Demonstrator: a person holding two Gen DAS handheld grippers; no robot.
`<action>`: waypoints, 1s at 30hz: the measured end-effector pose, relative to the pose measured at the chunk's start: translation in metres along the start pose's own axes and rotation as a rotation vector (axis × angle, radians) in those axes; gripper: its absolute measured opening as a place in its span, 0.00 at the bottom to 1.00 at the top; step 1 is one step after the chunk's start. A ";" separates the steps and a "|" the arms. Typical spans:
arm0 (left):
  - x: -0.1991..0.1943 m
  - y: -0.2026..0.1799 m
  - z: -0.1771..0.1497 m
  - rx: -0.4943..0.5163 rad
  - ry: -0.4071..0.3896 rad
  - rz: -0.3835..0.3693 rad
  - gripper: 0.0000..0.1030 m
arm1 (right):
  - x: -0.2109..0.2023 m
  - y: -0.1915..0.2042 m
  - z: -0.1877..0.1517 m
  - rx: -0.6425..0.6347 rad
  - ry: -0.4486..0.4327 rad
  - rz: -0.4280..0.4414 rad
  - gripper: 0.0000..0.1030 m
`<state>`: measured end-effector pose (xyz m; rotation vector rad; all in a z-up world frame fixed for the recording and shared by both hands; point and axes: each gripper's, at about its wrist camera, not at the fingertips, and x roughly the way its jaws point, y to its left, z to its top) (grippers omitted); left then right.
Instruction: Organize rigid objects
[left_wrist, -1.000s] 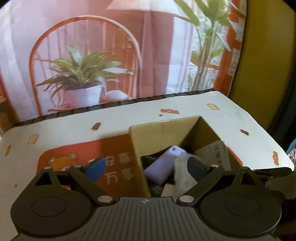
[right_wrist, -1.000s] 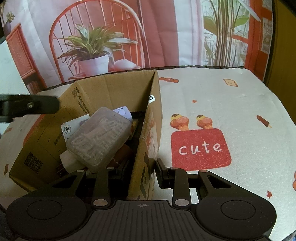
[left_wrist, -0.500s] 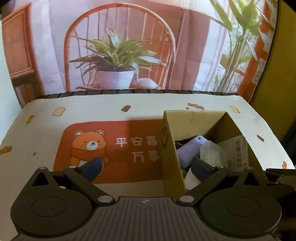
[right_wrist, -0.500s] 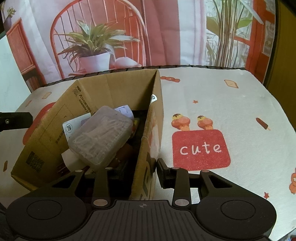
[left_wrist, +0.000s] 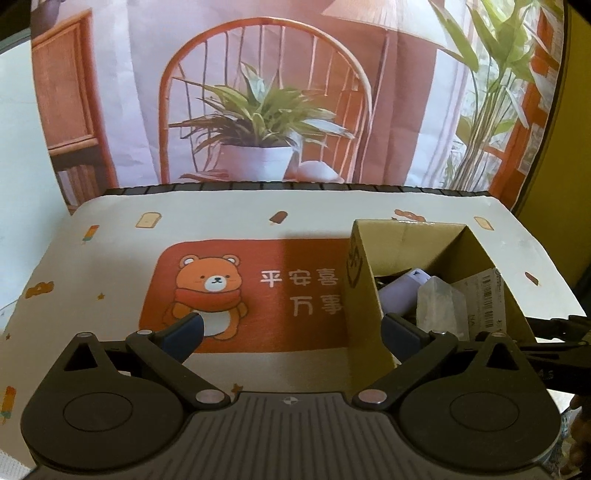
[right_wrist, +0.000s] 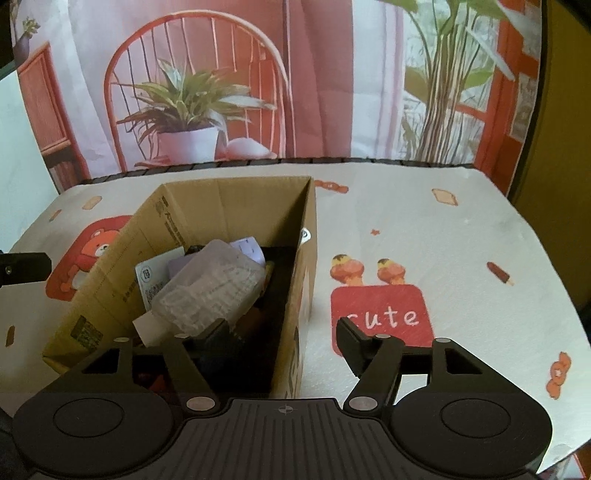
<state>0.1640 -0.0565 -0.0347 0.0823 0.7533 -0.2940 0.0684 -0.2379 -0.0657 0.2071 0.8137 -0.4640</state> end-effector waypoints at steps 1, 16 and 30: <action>-0.002 0.000 -0.001 -0.001 -0.002 0.001 1.00 | -0.003 0.000 0.000 0.000 -0.006 -0.003 0.70; -0.050 0.003 -0.015 0.005 -0.031 0.048 1.00 | -0.067 0.010 0.004 -0.025 -0.121 -0.012 1.00; -0.104 0.003 -0.033 0.028 -0.087 0.097 1.00 | -0.129 0.024 -0.004 -0.041 -0.203 0.018 1.00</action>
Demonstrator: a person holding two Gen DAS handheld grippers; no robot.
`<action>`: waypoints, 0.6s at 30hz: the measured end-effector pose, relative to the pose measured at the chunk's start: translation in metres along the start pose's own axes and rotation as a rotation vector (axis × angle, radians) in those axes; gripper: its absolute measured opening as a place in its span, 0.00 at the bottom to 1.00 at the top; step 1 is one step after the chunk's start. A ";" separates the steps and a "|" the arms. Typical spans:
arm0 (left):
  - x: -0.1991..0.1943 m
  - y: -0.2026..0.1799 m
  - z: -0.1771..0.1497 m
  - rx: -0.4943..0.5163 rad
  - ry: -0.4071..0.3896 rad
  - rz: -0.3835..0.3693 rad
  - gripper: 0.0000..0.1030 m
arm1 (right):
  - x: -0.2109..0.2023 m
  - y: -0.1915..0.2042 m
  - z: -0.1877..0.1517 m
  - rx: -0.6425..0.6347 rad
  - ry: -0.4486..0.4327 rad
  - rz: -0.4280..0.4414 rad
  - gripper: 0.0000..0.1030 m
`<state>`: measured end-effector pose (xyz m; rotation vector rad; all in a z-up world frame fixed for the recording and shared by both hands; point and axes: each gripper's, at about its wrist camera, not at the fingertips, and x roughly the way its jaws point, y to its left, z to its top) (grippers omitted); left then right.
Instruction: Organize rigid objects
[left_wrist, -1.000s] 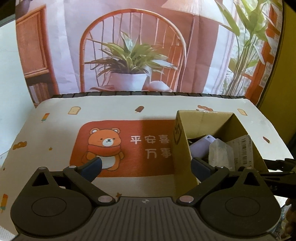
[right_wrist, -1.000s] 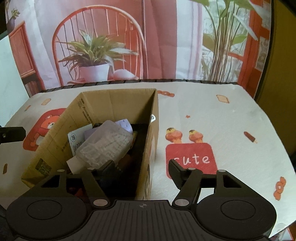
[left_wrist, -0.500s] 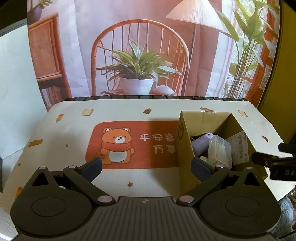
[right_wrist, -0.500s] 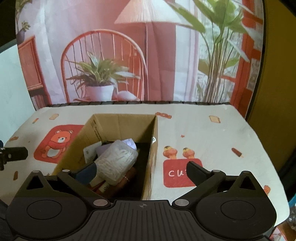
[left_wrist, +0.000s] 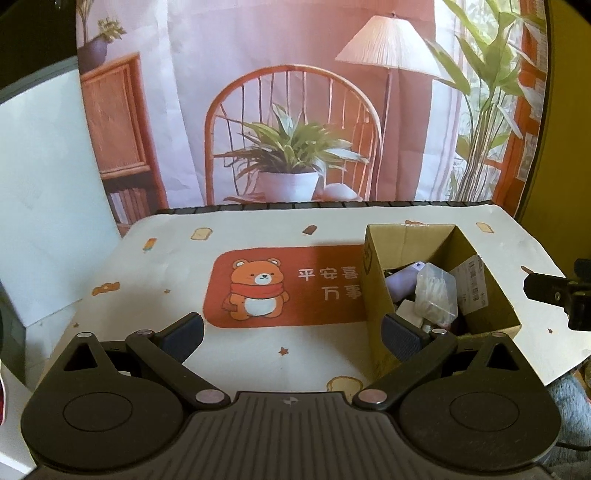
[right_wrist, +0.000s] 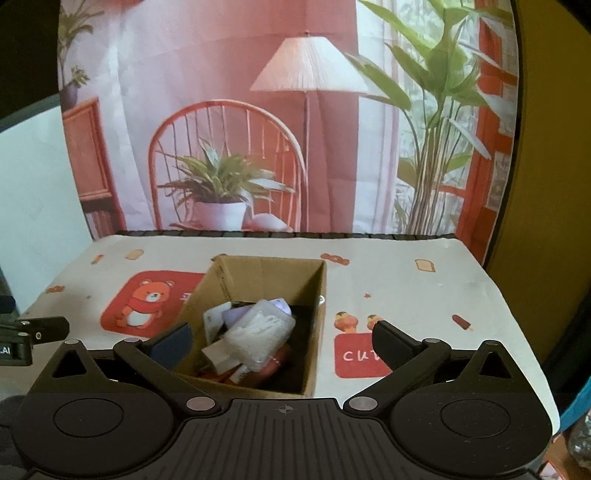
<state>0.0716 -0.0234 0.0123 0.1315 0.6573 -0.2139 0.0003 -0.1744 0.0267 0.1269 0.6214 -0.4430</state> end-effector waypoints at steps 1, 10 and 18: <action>-0.003 0.001 -0.001 -0.002 -0.004 0.003 1.00 | -0.002 0.001 -0.001 0.002 -0.001 0.003 1.00; -0.018 0.009 -0.006 -0.024 -0.029 0.043 1.00 | -0.011 0.003 -0.010 0.020 0.004 0.004 1.00; -0.018 0.015 -0.009 -0.046 -0.024 0.049 1.00 | -0.009 0.001 -0.017 0.040 0.016 -0.001 1.00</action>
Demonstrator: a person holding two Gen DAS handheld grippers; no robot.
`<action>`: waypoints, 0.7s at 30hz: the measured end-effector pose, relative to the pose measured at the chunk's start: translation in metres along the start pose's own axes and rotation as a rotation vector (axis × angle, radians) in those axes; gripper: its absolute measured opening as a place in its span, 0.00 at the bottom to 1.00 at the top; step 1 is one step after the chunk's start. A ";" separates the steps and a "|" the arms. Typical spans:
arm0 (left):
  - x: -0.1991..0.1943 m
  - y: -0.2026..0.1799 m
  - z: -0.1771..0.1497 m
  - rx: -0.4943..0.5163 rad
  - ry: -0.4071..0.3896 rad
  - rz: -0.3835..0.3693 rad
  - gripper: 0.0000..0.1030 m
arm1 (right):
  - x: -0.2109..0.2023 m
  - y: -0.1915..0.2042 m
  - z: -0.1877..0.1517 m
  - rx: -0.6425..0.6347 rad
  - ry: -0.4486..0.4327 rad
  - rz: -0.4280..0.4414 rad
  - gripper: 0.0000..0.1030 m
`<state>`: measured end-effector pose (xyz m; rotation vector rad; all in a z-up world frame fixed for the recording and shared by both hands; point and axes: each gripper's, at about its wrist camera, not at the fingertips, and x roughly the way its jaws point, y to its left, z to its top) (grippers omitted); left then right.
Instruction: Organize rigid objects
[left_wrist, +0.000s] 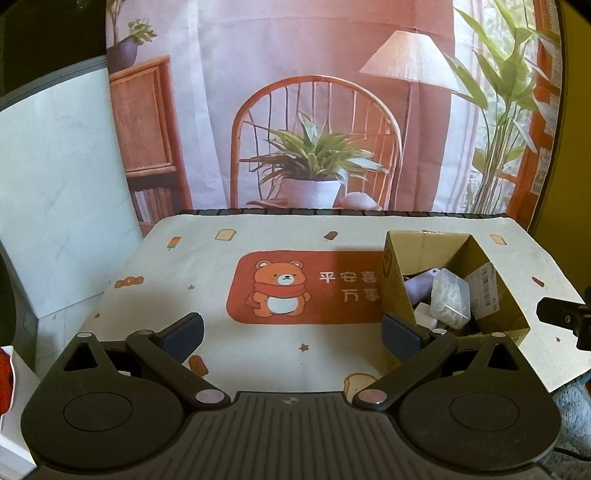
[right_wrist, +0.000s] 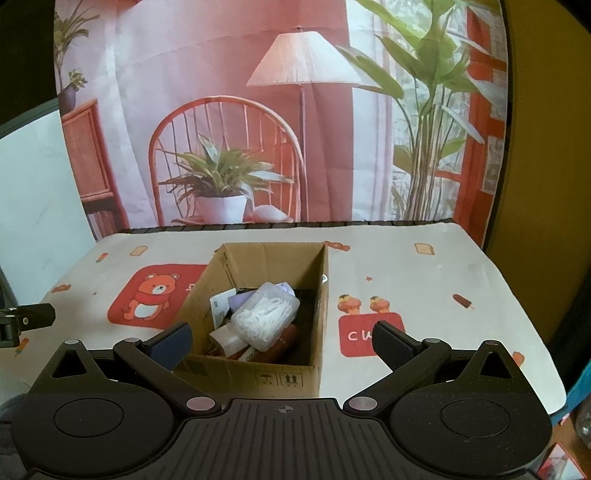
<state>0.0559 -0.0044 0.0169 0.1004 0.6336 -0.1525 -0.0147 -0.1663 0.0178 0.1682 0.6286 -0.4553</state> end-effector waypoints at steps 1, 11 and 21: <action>0.000 0.000 0.000 -0.003 0.000 0.000 1.00 | 0.000 0.000 0.000 0.001 0.000 0.000 1.00; 0.001 -0.001 0.000 -0.007 0.002 0.017 1.00 | 0.002 -0.002 -0.002 0.008 0.001 -0.003 1.00; 0.000 -0.001 -0.001 0.002 -0.001 0.026 1.00 | 0.004 -0.001 -0.003 0.008 0.006 -0.005 1.00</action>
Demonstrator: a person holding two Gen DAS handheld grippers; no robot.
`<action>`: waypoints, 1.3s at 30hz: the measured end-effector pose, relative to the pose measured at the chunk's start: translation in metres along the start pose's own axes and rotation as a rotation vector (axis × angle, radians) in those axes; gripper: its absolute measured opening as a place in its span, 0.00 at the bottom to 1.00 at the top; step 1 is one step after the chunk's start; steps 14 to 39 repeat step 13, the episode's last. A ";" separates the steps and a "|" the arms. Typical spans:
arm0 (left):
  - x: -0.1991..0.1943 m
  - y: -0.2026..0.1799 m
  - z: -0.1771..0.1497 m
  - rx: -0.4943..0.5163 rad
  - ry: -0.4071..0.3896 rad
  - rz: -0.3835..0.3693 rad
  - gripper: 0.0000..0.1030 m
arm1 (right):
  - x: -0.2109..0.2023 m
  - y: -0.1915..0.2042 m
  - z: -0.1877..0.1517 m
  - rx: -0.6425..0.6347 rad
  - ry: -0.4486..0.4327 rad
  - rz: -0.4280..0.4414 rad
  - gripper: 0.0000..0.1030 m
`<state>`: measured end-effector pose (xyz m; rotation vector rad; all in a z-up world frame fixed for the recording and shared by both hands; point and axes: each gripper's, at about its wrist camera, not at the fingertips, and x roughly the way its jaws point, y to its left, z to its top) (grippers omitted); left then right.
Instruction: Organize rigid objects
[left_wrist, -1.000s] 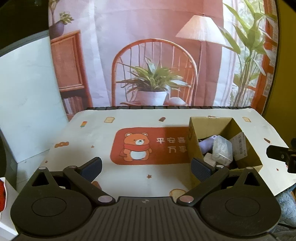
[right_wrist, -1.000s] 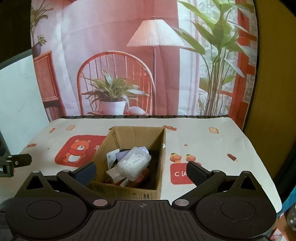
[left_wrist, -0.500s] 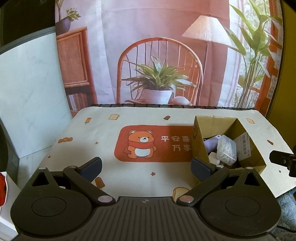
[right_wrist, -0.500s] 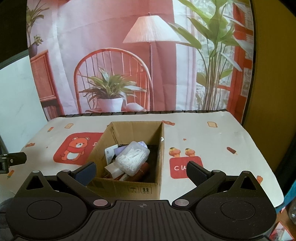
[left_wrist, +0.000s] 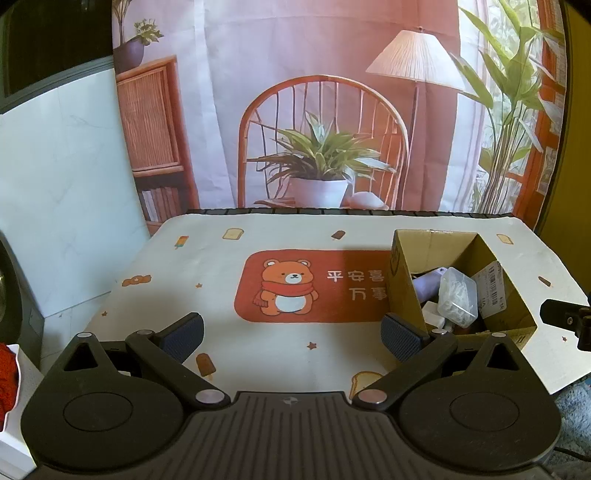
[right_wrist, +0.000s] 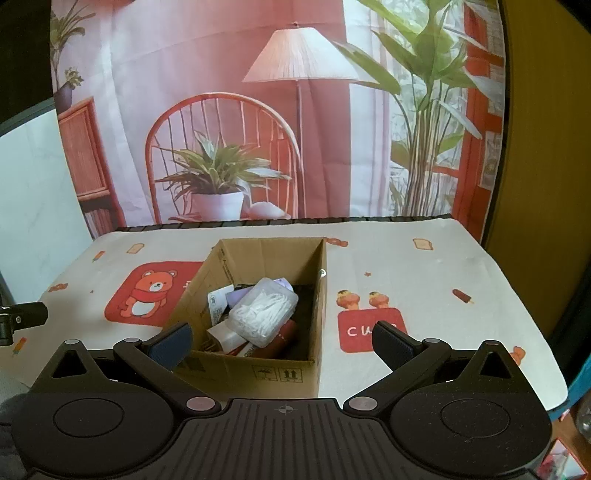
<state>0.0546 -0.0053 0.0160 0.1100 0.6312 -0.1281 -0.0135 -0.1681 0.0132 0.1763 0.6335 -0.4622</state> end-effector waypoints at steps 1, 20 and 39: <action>0.000 0.000 0.000 0.000 0.000 0.000 1.00 | 0.001 0.000 0.000 0.000 0.000 0.000 1.00; 0.000 0.000 -0.001 -0.010 -0.001 0.007 1.00 | 0.001 0.001 0.000 -0.004 0.005 -0.002 1.00; 0.000 0.000 -0.001 -0.010 -0.001 0.007 1.00 | 0.001 0.001 0.000 -0.004 0.005 -0.002 1.00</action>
